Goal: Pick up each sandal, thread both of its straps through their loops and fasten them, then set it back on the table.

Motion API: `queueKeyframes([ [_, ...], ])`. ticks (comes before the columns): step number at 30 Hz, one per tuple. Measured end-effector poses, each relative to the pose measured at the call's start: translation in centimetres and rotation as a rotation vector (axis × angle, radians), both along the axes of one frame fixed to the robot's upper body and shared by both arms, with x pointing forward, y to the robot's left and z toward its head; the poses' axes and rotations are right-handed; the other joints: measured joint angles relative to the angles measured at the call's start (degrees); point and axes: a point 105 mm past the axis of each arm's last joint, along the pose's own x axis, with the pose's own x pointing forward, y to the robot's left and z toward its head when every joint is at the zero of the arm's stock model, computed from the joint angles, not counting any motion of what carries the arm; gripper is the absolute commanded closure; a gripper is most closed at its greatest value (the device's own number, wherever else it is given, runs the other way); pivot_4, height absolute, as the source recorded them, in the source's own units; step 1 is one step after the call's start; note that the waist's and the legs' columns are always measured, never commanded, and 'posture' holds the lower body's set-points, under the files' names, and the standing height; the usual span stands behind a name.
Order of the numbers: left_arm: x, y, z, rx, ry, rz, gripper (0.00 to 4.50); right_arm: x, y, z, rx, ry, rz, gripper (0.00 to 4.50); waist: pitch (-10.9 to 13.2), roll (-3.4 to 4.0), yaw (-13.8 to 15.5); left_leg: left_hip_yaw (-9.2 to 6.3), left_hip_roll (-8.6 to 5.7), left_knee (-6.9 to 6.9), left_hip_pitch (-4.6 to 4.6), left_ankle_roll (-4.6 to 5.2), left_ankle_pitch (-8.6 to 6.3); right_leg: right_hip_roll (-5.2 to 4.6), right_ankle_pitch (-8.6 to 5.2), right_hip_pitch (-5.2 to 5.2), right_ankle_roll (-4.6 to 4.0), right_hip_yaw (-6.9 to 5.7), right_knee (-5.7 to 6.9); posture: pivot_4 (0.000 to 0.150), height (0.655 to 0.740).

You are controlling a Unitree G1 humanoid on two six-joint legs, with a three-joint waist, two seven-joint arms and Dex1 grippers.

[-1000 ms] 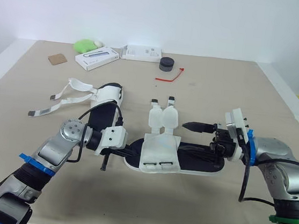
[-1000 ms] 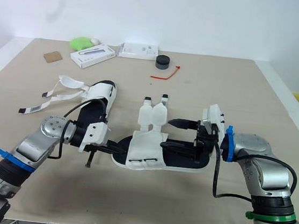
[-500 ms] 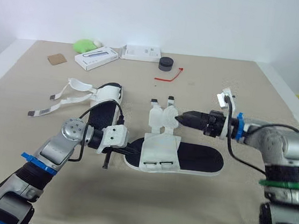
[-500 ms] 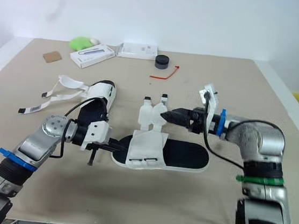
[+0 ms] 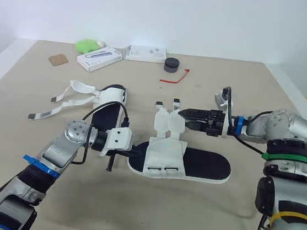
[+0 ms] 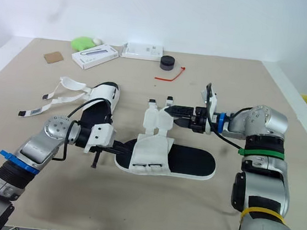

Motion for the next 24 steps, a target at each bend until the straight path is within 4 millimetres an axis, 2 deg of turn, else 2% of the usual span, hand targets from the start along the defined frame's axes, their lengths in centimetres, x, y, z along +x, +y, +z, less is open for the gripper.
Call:
queueKeyframes([
  [5,0.0,0.0,0.0,0.001,-0.005,0.001,4.46,1.8,0.8,0.0,0.025,0.006,-0.059,0.0,0.0,0.0,0.0,0.01,0.01,0.0,0.0,0.0,0.0,0.02,0.0,0.0,0.0,-0.02,0.01,0.15,0.74],
  [8,-0.1,0.0,0.0,0.002,-0.008,-0.001,4.46,2.9,1.3,-1.0,0.032,0.021,-0.108,0.0,0.0,0.01,0.0,0.01,0.01,-0.01,-0.03,0.0,0.0,0.0,0.03,-0.01,-0.05,0.0,-0.01,0.15,0.74],
  [14,-0.1,-0.1,0.0,-0.004,-0.015,0.008,4.46,3.8,2.4,-2.6,0.024,0.043,-0.145,0.0,0.0,0.01,0.0,0.0,-0.01,-0.02,-0.01,0.01,-0.01,-0.05,0.06,-0.11,-0.08,0.0,0.0,0.15,0.74],
  [22,-0.2,-0.1,0.1,-0.004,-0.024,0.009,4.46,5.3,2.1,-1.9,0.071,0.007,-0.251,0.0,0.0,0.02,0.0,0.06,-0.02,-0.02,-0.18,0.01,-0.01,-0.07,0.17,-0.52,-0.11,0.1,0.04,0.15,0.74],
  [24,-0.2,-0.1,0.1,-0.006,-0.025,0.012,4.5,5.6,2.0,-1.6,0.09,0.003,-0.275,0.52,0.0,0.02,0.0,0.05,-0.02,-0.02,-0.2,0.01,-0.01,-0.08,0.17,-0.54,-0.1,0.09,0.04,0.15,0.74],
])
